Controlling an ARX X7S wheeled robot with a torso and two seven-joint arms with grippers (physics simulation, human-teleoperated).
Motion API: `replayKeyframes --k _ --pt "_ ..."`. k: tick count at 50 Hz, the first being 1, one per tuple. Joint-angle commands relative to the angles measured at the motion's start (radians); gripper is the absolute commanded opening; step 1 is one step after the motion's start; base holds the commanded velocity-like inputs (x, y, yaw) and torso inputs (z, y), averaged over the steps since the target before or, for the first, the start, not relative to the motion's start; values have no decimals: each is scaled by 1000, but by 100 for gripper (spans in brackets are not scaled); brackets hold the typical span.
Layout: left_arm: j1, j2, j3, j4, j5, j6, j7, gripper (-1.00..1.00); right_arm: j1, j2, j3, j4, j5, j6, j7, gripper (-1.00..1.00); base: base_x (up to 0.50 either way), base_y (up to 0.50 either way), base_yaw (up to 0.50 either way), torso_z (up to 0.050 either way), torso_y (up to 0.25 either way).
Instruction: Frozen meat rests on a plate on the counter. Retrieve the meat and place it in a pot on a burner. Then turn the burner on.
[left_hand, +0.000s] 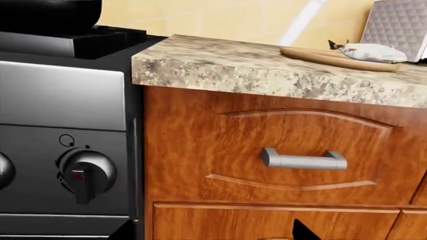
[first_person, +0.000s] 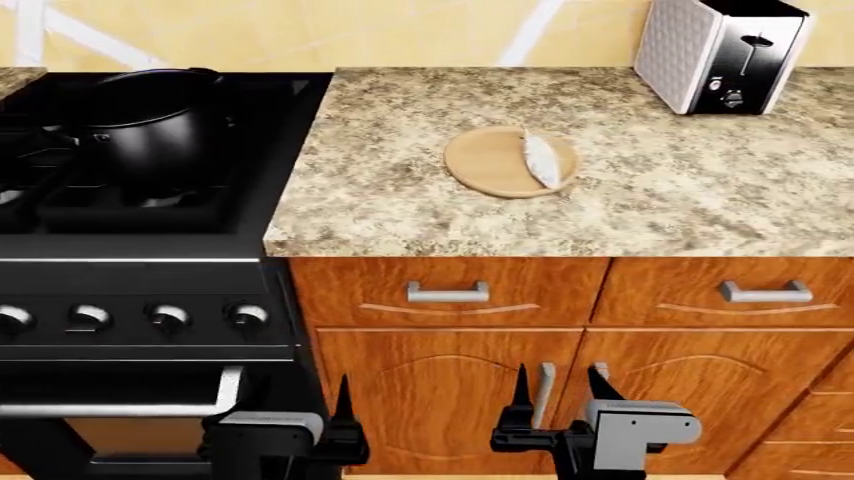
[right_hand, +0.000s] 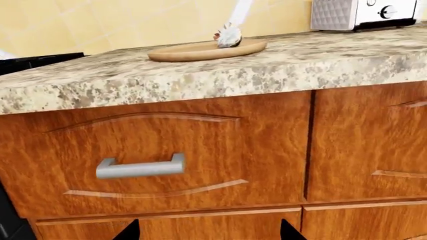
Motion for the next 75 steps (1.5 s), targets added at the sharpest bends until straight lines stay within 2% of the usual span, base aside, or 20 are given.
replayKeyframes --k 1,13,14,18,22,26,31,35,36,38,40,41,42,45,54,75 --pt "-2 -10 16 -7 -7 5 -10 100 2 11 -11 4 9 -4 14 100 0 -500 0 50 0" --pt "-3 -19 28 -2 -15 2 -22 100 2 21 -18 -2 12 -3 35 100 0 -500 0 50 0" --pt "-7 -20 25 15 -23 -42 -37 100 1 21 -19 -17 11 13 44 100 -31 -500 0 50 0" --pt "-43 -50 27 165 -25 -317 -127 100 -2 37 -20 -167 20 189 100 100 0 0 0 3 0" --pt "-99 -98 31 364 -25 -581 -188 100 16 80 -25 -415 66 410 128 100 0 0 0 0 0" --pt "-191 -127 -41 586 -131 -836 -210 100 101 110 31 -674 217 703 173 100 0 0 0 0 0" --pt "-386 -151 -160 777 -299 -1196 -233 100 326 94 224 -877 510 1173 302 100 0 0 0 0 0" --pt "-638 -120 -317 844 -451 -1564 -256 100 594 20 467 -889 821 1562 427 100 0 0 0 0 0" --pt "-688 -138 -342 814 -550 -1602 -323 100 642 43 482 -840 959 1573 536 100 0 0 0 0 0" --pt "-801 -233 -361 688 -850 -1602 -623 100 756 97 477 -722 1259 1569 796 100 0 0 0 0 0" --pt "-893 -290 -342 597 -1150 -1599 -855 100 843 141 436 -642 1447 1543 961 100 0 0 0 0 0" --pt "-934 -312 -326 557 -1290 -1596 -937 100 885 167 402 -606 1523 1522 1030 100 0 0 0 0 0" --pt "-968 -331 -309 523 -1364 -1590 -1002 100 923 191 368 -577 1586 1501 1083 100 0 0 0 0 0" --pt "-1036 -371 -258 470 -1480 -1569 -1101 100 1008 240 293 -521 1692 1456 1170 100 0 0 0 0 0" --pt "-1143 -409 -195 415 -1554 -1520 -1172 100 1108 289 217 -475 1812 1389 1219 100 336 0 0 0 0" --pt "-1156 -428 -176 451 -1503 -1473 -1108 100 1109 276 198 -464 1743 1388 1138 100 500 0 0 0 0"
